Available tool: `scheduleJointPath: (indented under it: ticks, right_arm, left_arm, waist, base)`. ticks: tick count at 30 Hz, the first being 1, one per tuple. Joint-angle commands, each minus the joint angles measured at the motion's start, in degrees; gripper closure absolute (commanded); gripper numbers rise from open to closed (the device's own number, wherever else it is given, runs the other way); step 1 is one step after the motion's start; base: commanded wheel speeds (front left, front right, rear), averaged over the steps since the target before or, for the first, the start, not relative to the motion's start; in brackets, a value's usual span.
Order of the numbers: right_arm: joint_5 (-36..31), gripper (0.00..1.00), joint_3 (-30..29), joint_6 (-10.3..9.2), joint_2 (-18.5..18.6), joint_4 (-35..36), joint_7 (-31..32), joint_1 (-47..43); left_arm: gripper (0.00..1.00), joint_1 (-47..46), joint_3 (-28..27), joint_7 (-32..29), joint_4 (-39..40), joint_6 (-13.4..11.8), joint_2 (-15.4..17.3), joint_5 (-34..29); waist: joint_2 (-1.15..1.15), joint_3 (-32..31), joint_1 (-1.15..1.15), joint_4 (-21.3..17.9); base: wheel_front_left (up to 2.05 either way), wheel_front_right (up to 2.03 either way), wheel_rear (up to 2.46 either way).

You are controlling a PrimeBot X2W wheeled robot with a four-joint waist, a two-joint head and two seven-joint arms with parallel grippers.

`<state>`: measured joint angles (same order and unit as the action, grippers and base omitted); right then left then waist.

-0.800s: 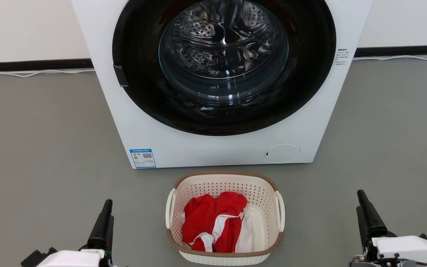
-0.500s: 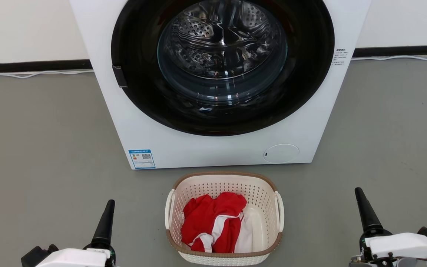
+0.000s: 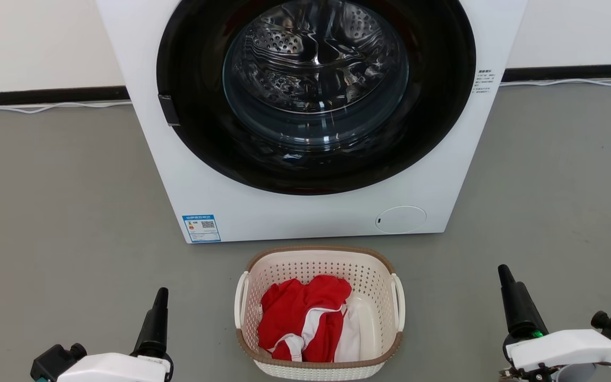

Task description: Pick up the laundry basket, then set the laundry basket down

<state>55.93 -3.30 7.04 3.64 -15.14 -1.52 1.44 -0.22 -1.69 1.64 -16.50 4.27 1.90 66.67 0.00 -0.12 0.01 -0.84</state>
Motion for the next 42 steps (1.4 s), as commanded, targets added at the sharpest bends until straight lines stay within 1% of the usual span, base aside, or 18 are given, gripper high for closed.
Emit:
scheduleJointPath:
  ticks: [1, 26, 42]
  right_arm:
    - [-2.21, 0.0, 0.84, 0.19, 0.88, 2.07, -0.88, 1.65]
    - [-22.79, 0.0, 3.39, 0.28, 2.25, 2.12, -5.25, 2.25]
    - [-34.07, 0.0, 4.6, 0.33, 2.89, 2.24, -7.76, 2.54]
  left_arm:
    - [0.0, -0.93, -0.43, 0.75, 1.82, -0.3, 0.53, -1.88]
    - [0.0, -0.56, -0.45, 5.13, 0.84, -1.15, 0.69, -21.72]
    - [0.0, -0.25, -0.92, 7.64, 0.49, -1.77, 0.78, -31.96]
  waist:
    - [0.0, 0.0, 0.0, -0.02]
    - [0.0, -0.08, 0.0, -0.45]
    - [0.0, -0.15, 0.0, -0.91]
  base:
    - [0.0, 0.0, 0.0]
    - [0.0, 0.0, 0.0]
    - [0.0, 0.0, 0.0]
